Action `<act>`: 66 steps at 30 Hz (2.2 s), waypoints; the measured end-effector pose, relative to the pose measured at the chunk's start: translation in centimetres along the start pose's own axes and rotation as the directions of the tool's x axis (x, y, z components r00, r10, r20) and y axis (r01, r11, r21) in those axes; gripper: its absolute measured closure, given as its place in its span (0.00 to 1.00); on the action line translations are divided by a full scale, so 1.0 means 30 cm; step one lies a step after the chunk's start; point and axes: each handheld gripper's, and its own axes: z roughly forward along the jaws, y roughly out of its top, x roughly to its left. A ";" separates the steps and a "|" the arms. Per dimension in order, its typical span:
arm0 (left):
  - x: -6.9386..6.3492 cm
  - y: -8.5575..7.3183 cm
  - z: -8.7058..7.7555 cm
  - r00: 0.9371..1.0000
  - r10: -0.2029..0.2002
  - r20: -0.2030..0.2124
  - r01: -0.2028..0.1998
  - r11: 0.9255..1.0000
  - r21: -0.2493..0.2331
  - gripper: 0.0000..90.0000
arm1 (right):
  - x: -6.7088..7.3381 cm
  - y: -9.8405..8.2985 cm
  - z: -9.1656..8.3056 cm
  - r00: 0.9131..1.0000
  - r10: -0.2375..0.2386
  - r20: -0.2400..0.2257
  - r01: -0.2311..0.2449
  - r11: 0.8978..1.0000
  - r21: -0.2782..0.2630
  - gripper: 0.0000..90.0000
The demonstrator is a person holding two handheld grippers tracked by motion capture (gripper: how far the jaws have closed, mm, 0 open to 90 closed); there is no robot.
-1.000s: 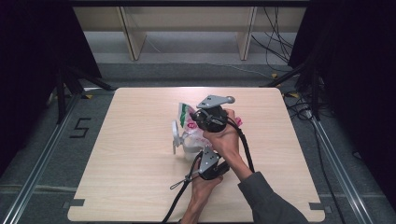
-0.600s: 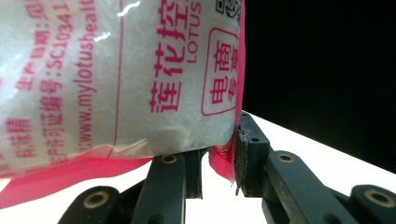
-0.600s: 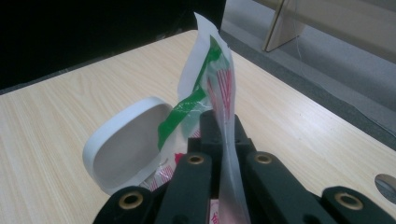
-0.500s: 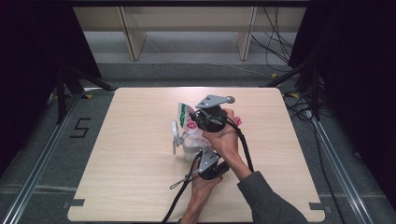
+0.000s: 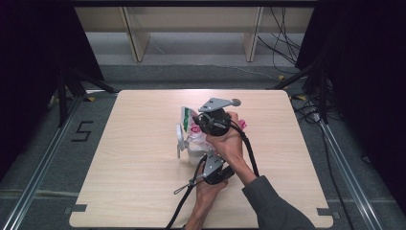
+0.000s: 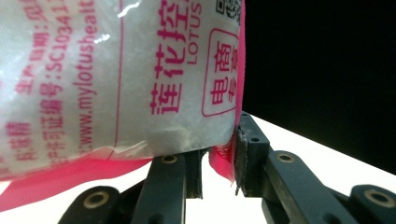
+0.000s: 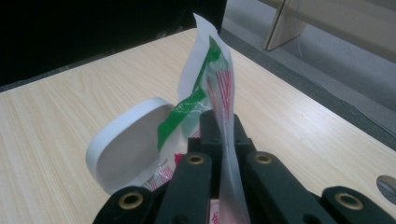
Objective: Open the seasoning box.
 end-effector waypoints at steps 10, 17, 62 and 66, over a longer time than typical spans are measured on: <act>-0.002 -0.001 0.001 1.000 -0.002 -0.009 0.002 1.000 -0.013 0.83 | 0.007 0.003 0.005 0.999 -0.031 -0.010 0.031 0.999 0.018 1.00; -0.002 0.001 -0.001 1.000 -0.004 -0.003 0.004 1.000 -0.018 0.83 | 0.010 0.003 0.004 1.000 -0.011 -0.011 0.011 1.000 0.007 1.00; 0.009 0.007 -0.011 1.000 0.029 -0.006 -0.029 1.000 0.007 0.83 | 0.016 0.014 0.009 1.000 -0.011 -0.020 0.011 1.000 0.008 1.00; 0.008 0.008 -0.012 1.000 0.030 -0.008 -0.030 1.000 0.004 0.83 | 0.021 0.012 0.014 1.000 -0.011 -0.012 0.011 1.000 0.004 1.00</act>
